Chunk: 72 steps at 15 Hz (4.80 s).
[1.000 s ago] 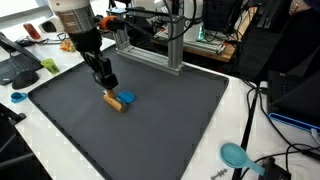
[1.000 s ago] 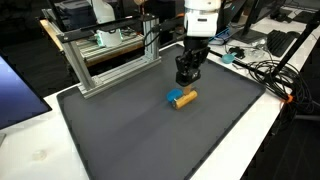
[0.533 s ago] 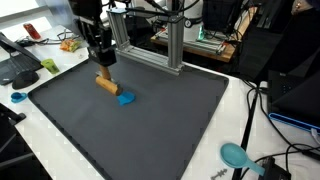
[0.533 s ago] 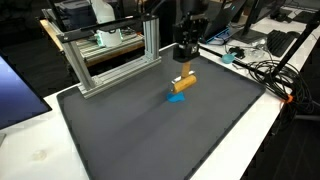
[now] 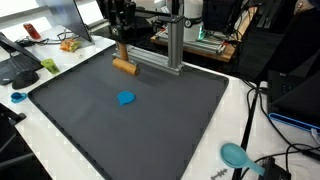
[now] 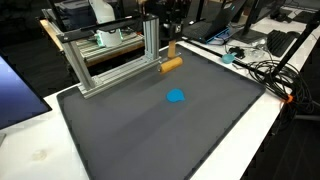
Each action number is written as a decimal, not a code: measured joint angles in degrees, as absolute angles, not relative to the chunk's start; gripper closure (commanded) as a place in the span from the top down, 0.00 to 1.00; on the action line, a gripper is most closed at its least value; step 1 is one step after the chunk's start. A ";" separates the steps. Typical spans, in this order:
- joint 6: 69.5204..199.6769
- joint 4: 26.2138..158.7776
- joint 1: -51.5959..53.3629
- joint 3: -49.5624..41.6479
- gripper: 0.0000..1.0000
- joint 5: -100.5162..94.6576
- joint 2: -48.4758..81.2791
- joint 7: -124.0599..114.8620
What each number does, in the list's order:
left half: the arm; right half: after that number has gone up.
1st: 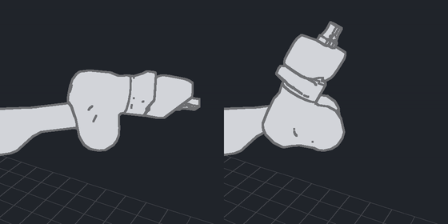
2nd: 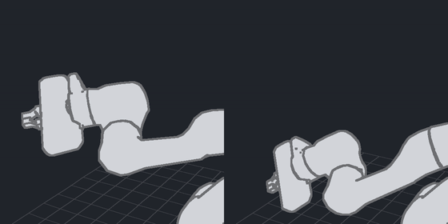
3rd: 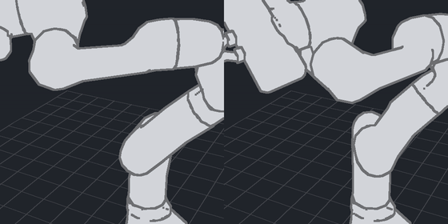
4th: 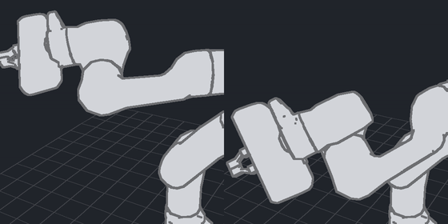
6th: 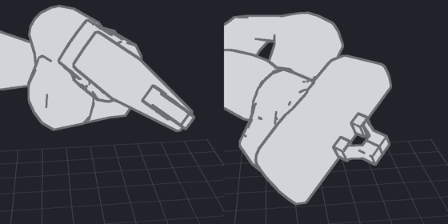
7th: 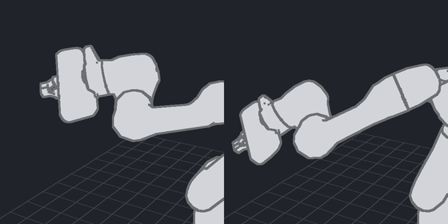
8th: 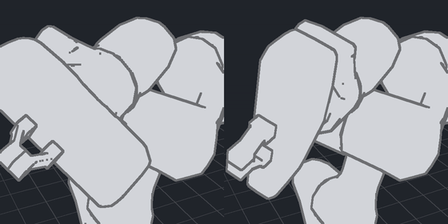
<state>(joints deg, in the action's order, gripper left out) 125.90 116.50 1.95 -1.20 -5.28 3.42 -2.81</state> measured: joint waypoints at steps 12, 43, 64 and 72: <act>123.94 136.24 -0.76 -2.34 0.22 -4.33 -16.00 0.11; 118.48 150.04 -0.99 -0.22 0.22 -2.12 -32.10 -2.38; 119.59 150.63 -1.48 1.89 1.00 -5.64 -34.73 -3.80; 122.10 144.91 -1.58 1.74 1.00 -7.07 -35.33 -2.52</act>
<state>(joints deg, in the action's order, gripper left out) 122.10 144.91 -1.58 1.74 -7.07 -35.33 -2.52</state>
